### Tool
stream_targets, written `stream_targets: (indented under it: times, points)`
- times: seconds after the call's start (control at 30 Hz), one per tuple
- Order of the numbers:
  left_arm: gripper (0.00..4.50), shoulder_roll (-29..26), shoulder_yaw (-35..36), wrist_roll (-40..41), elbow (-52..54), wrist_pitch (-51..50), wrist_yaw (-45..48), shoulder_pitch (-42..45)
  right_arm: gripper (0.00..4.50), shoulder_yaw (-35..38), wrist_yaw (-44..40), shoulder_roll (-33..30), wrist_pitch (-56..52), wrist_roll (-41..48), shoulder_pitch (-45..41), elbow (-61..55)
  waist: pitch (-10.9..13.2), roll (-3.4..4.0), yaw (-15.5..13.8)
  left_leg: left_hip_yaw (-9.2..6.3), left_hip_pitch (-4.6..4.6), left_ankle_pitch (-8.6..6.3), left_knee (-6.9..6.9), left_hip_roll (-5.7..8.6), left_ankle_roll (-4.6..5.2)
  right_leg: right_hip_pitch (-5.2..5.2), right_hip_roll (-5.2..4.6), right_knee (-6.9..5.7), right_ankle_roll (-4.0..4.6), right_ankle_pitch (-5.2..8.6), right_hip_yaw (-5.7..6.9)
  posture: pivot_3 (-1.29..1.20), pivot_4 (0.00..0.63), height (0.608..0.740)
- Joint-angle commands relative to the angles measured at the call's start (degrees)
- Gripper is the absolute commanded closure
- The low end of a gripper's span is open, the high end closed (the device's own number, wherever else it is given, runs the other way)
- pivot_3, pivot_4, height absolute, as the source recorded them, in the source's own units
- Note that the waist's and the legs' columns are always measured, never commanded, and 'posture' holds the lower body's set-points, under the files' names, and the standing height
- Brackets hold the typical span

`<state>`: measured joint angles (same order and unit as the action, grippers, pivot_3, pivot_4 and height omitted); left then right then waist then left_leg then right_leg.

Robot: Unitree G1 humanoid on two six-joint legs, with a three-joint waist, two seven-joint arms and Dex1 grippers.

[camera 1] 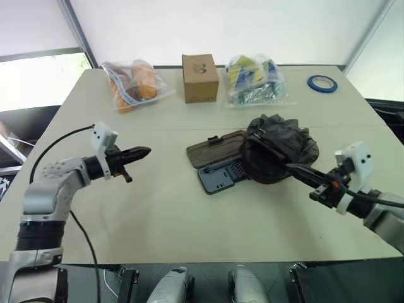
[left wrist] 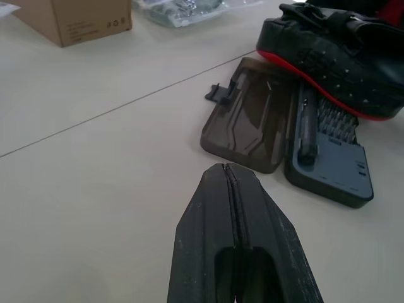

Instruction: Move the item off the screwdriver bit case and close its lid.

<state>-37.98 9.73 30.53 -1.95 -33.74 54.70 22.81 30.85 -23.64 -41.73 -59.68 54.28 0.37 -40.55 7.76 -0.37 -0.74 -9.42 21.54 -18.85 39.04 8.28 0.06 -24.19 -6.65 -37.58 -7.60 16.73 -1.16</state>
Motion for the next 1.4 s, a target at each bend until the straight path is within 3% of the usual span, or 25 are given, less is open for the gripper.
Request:
stream_targets:
  times: [0.03, 1.1, 1.33, 1.4]
  points:
    - [4.5, 0.1, 0.6, 0.6, 2.4, 0.2, -0.6, -0.8, 4.45, -0.1, 1.6, -0.6, 0.2, 1.7, -0.7, -1.6, 0.0, 0.0, 0.0, 0.0, 0.0, 0.0, 0.0, 0.0, 0.0, 0.0, 0.0, 0.0, 0.0, 0.0, 0.0, 0.0, 0.15, 0.74]
    - [4.5, 1.9, -0.7, 0.6, 1.9, 1.4, 0.6, 1.1, 4.45, -4.6, 5.5, -4.5, 2.5, 2.9, -5.7, -1.4, 0.0, 0.0, 0.0, 0.01, 0.0, 0.0, 0.0, 0.0, 0.0, 0.0, 0.0, 0.01, 0.0, 0.0, 0.01, 0.0, 0.15, 0.74]
    - [4.5, 0.0, -5.0, 4.4, 6.7, -3.6, 7.6, 7.4, 4.45, -19.5, 12.4, -2.8, 8.9, -14.4, -15.3, 0.4, 0.0, -0.01, 0.1, 0.01, 0.02, 0.0, 0.03, 0.0, -0.01, -0.03, 0.0, 0.0, 0.0, 0.0, 0.05, 0.0, 0.15, 0.74]
    - [4.5, 0.1, -5.0, 4.4, 6.8, -3.8, 7.3, 8.1, 3.92, -19.6, 10.6, -2.9, 8.9, -14.3, -15.5, 0.4, 0.0, 0.0, 0.0, 0.02, 0.04, 0.0, 0.03, 0.0, -0.01, -0.06, -0.02, 0.0, 0.0, 0.0, 0.04, 0.0, 0.15, 0.74]
